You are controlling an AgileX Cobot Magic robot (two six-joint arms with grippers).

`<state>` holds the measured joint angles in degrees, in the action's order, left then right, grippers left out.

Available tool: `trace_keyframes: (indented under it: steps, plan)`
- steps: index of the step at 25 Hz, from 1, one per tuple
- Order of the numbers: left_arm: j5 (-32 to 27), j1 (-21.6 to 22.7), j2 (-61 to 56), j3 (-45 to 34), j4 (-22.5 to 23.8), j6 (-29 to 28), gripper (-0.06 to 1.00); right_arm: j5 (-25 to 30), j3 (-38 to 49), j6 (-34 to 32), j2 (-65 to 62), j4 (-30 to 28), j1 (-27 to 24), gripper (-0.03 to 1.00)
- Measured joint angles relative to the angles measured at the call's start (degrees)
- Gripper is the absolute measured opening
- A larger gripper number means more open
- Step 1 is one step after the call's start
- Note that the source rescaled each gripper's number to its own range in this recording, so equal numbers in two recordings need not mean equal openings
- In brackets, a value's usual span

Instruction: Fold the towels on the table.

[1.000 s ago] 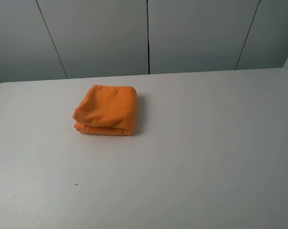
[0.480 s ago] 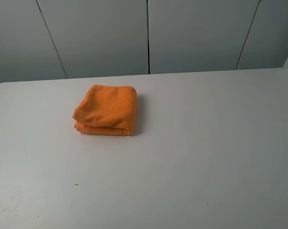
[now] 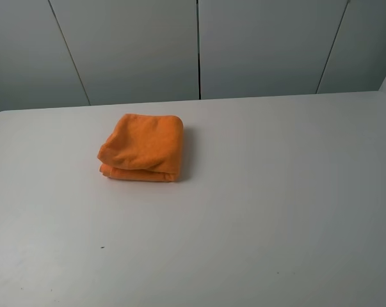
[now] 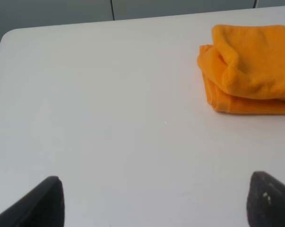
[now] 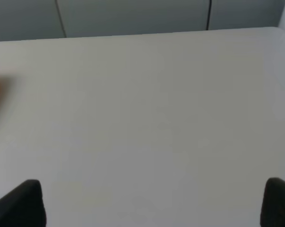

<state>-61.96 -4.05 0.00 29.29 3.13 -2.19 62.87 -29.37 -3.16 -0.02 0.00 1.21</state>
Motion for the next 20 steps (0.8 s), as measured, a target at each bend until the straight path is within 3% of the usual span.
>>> trace_keyframes:
  steps: [20]
  plan:
    - [0.0,0.0,0.0,0.0,0.0,-0.09,0.98,0.0,0.0,0.21,0.0,-0.52,-0.63,0.98]
